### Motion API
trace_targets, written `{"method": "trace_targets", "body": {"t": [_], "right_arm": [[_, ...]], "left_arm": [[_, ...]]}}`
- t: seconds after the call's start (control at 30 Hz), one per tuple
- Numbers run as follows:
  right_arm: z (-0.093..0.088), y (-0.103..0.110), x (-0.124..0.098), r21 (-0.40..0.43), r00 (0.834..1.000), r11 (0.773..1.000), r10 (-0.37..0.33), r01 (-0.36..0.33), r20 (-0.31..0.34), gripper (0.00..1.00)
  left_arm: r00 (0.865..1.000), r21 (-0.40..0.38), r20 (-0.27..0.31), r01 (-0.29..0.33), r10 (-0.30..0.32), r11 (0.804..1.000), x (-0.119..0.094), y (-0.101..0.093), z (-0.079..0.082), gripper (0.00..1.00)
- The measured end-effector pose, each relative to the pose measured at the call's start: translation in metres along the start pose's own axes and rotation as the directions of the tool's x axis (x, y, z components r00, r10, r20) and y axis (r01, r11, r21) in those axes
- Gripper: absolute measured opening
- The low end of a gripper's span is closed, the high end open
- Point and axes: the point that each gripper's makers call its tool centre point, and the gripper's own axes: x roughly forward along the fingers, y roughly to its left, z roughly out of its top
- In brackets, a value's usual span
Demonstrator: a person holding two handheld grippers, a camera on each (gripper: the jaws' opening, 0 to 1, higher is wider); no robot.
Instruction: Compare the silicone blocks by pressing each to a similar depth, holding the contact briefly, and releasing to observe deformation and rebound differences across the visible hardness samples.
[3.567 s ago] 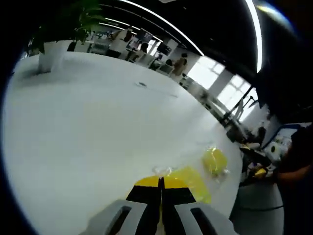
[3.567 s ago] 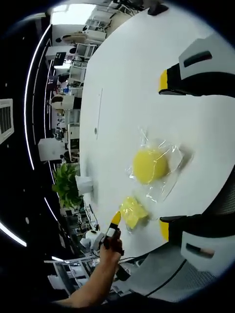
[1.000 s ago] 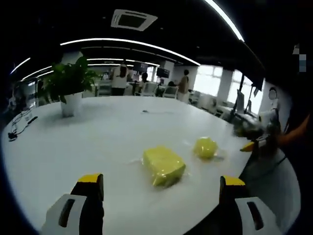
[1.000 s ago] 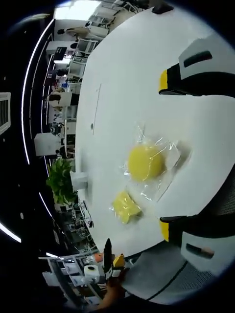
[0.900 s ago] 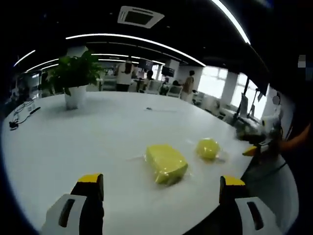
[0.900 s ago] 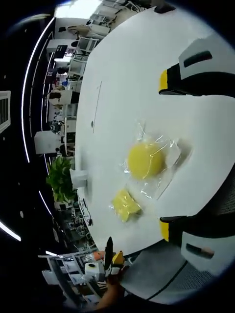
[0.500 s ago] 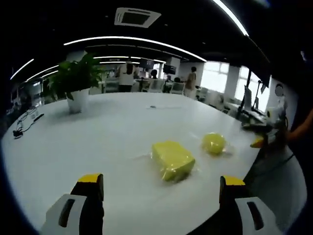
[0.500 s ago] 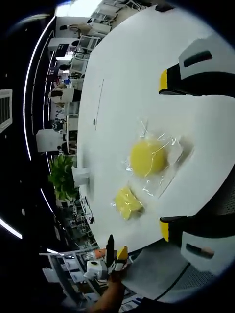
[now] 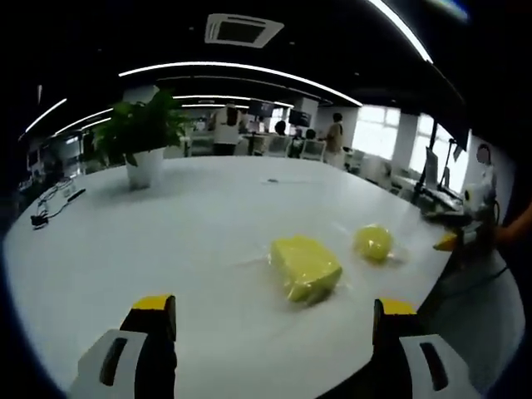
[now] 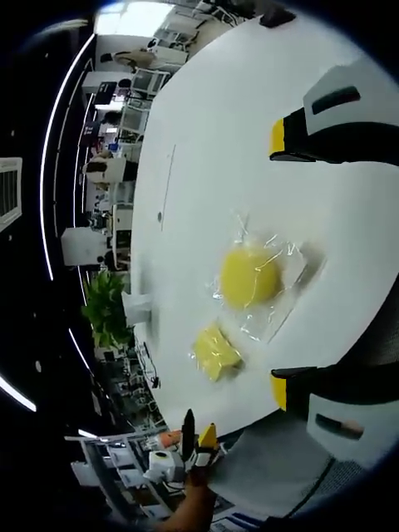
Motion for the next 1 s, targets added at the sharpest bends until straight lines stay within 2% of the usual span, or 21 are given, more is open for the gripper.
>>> {"method": "trace_targets", "body": {"t": [0.13,0.27,0.4,0.5,0.57,0.6,0.63,0.67,0.7,0.73,0.8,0.83,0.87,0.9,0.93,0.97,1.0], "right_arm": [[-0.005,0.000,0.000,-0.013,1.000,1.000,-0.003,0.002,-0.024,0.96],[-0.007,-0.001,-0.002,-0.043,0.999,0.999,-0.029,0.027,-0.041,0.96],[-0.006,-0.008,-0.003,-0.044,0.998,0.998,-0.050,0.048,-0.041,0.96],[-0.009,-0.016,-0.005,-0.045,0.996,0.996,-0.080,0.078,-0.049,0.96],[-0.009,-0.022,-0.005,-0.024,0.994,0.995,-0.095,0.094,-0.052,0.96],[-0.008,-0.023,-0.005,-0.026,0.993,0.995,-0.102,0.101,-0.051,0.96],[-0.006,-0.022,-0.004,-0.022,0.993,0.995,-0.103,0.102,-0.051,0.96],[-0.004,-0.020,-0.005,-0.018,0.994,0.995,-0.103,0.102,-0.045,0.96],[-0.001,-0.019,-0.005,-0.048,0.994,0.994,-0.103,0.101,-0.031,0.96],[-0.001,-0.020,-0.006,-0.054,0.993,0.993,-0.110,0.108,-0.032,0.96],[-0.002,-0.019,-0.007,-0.052,0.994,0.993,-0.108,0.106,-0.031,0.96],[-0.002,-0.019,-0.007,-0.052,0.994,0.993,-0.108,0.106,-0.030,0.96],[-0.001,-0.022,-0.006,-0.044,0.993,0.993,-0.115,0.113,-0.029,0.96],[0.001,-0.024,-0.006,-0.045,0.993,0.992,-0.117,0.116,-0.018,0.96],[0.001,-0.025,-0.006,-0.041,0.993,0.992,-0.121,0.120,-0.015,0.96],[0.001,-0.024,-0.005,-0.026,0.994,0.993,-0.112,0.112,-0.016,0.96],[-0.001,-0.022,-0.005,-0.024,0.994,0.994,-0.106,0.105,-0.025,0.96]], "left_arm": [[1.000,-0.002,-0.001,0.013,-0.013,1.000,0.001,-0.001,-0.001,1.00],[0.998,0.067,-0.006,-0.065,0.066,0.996,-0.004,0.011,-0.001,1.00],[1.000,0.041,-0.019,-0.015,0.015,0.999,0.003,0.001,-0.001,1.00],[1.000,0.046,-0.020,-0.010,0.011,0.999,0.004,-0.002,-0.001,1.00],[1.000,0.011,-0.028,-0.008,0.009,1.000,0.006,-0.002,0.000,1.00],[0.999,0.021,-0.049,-0.019,0.020,1.000,0.008,0.001,-0.002,1.00],[0.986,0.069,-0.168,0.001,0.010,0.998,0.011,0.003,-0.017,1.00],[0.982,0.041,-0.188,0.019,-0.011,0.999,0.011,0.000,-0.020,1.00],[0.991,-0.053,-0.127,0.036,-0.042,0.998,0.016,-0.006,-0.006,1.00],[0.994,-0.059,-0.105,0.023,-0.029,0.998,0.017,-0.002,0.003,1.00],[0.992,-0.046,-0.122,0.014,-0.020,0.999,0.017,0.001,0.018,1.00],[0.990,-0.097,-0.124,0.052,-0.064,0.994,0.022,-0.008,0.029,1.00],[0.989,-0.085,-0.121,0.070,-0.080,0.994,0.027,-0.012,0.036,1.00],[0.986,-0.057,-0.101,0.128,-0.133,0.990,0.036,-0.025,0.050,1.00],[0.985,-0.048,-0.092,0.142,-0.146,0.989,0.042,-0.030,0.058,1.00],[0.985,-0.054,-0.088,0.142,-0.147,0.988,0.048,-0.032,0.066,1.00],[0.981,-0.096,-0.066,0.174,-0.181,0.980,0.058,-0.042,0.078,1.00]]}}
